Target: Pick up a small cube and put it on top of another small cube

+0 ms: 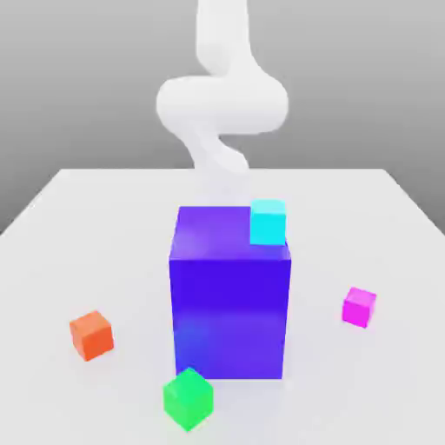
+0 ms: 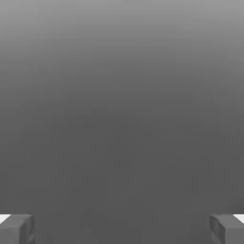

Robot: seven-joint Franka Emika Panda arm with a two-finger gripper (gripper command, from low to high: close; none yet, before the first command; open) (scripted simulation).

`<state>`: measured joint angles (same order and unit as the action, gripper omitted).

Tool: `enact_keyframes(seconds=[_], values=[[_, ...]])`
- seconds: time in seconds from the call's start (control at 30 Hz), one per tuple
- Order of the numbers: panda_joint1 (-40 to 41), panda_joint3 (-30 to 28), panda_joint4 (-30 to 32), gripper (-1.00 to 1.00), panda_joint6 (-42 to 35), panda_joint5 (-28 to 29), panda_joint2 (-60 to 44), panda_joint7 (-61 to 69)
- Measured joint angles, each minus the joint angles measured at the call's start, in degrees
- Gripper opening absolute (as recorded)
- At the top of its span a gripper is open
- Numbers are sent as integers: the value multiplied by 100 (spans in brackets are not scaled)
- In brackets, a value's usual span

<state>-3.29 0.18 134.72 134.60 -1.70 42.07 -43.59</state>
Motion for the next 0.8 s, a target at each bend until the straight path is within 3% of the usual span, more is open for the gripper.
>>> enact_keyframes(seconds=[0.5, 0.8], values=[[-1854, 670, 1760, 0, 1677, -787, -2270, 1168], [-2613, 1430, 2817, 0, 2714, -568, -3598, 1357]])
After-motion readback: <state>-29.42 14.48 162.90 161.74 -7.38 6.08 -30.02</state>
